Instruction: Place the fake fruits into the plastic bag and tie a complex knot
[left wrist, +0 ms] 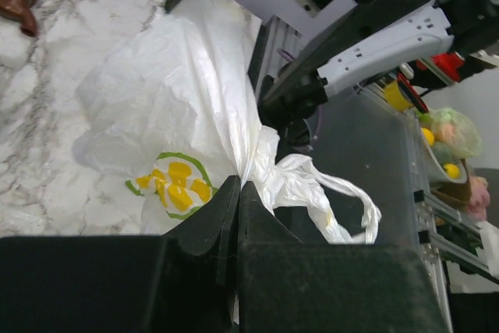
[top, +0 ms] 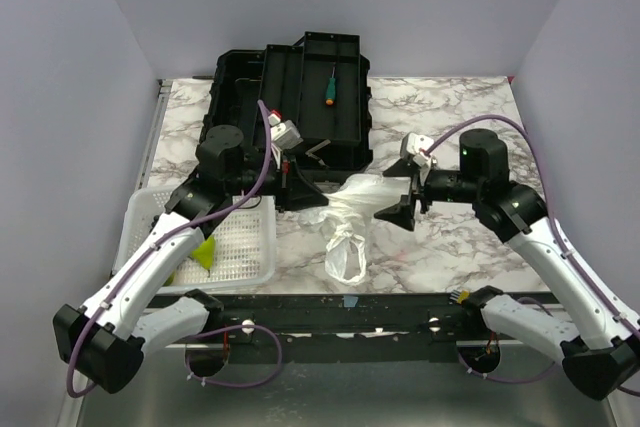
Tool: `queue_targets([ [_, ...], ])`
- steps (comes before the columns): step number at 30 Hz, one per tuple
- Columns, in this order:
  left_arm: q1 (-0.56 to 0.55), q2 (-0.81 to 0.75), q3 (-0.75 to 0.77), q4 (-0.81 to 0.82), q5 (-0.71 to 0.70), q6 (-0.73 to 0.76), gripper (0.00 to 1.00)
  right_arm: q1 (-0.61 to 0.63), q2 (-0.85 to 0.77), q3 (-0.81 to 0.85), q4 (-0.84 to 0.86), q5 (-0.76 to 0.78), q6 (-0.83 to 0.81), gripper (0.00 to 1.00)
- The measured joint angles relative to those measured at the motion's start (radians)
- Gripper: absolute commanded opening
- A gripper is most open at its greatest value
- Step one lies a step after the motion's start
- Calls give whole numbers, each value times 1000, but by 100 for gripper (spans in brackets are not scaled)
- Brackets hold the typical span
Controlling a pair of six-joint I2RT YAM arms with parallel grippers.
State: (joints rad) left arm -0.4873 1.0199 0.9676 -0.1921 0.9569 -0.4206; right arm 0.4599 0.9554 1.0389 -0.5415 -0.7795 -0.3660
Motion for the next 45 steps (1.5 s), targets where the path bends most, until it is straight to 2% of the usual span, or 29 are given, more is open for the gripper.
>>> queue_targets([
  [2, -24, 8, 11, -5, 18, -1, 0, 52, 16, -6, 40, 38, -27, 100],
  [3, -39, 15, 23, -15, 29, 0, 0, 82, 24, -12, 56, 57, -40, 95],
  [4, -51, 22, 33, -18, 39, 1, 0, 116, 33, -19, 64, 70, -55, 85],
  [6, -65, 35, 51, -22, 58, 2, 0, 179, 47, -29, 69, 86, -83, 50],
  [8, -72, 50, 80, -46, 77, 22, 0, 230, 62, -31, 63, 87, -107, 3],
  [11, -50, 70, 147, -117, 79, 85, 1, 248, 68, -31, 32, 80, -97, 1],
  [15, 53, 79, 192, -172, 64, 150, 48, 253, 56, -22, 67, 100, 8, 1],
  [17, 167, 68, 208, -170, 19, 190, 86, 229, 47, -23, 33, 109, 91, 1],
  [18, 211, 59, 212, -173, -7, 221, 98, 205, 47, -23, 22, 105, 133, 1],
  [20, 248, 14, 212, -188, -58, 307, 98, 129, 57, -24, 11, 77, 229, 1],
  [24, 211, -150, 173, -230, -82, 513, 99, 7, 108, -44, 14, -5, 390, 1],
  [25, 186, -186, 167, -246, -85, 568, 98, 2, 119, -57, 19, -27, 423, 1],
  [30, -136, -293, 136, -320, -181, 892, 98, 1, 157, -110, 30, -139, 525, 1],
  [32, -240, -270, 113, -337, -251, 1020, 98, 1, 161, -119, 36, -178, 538, 1],
  [37, -396, -139, 87, -364, -356, 1234, 98, 1, 161, -122, 52, -247, 539, 1],
  [38, -417, -119, 79, -359, -376, 1250, 93, 1, 161, -122, 52, -257, 534, 1],
  [39, -438, -98, 72, -351, -399, 1273, 83, 1, 161, -122, 52, -263, 529, 1],
  [40, -449, -85, 69, -348, -413, 1284, 65, 1, 162, -122, 50, -267, 521, 1],
  [41, -466, -61, 69, -341, -433, 1294, 30, 1, 164, -122, 47, -270, 512, 1],
  [42, -472, -53, 69, -335, -444, 1300, 12, 1, 166, -122, 41, -270, 503, 1],
  [43, -475, -48, 69, -332, -452, 1294, 0, 1, 169, -122, 31, -270, 494, 1],
  [45, -470, -50, 71, -330, -476, 1273, 0, -5, 180, -118, 6, -268, 474, 1],
])
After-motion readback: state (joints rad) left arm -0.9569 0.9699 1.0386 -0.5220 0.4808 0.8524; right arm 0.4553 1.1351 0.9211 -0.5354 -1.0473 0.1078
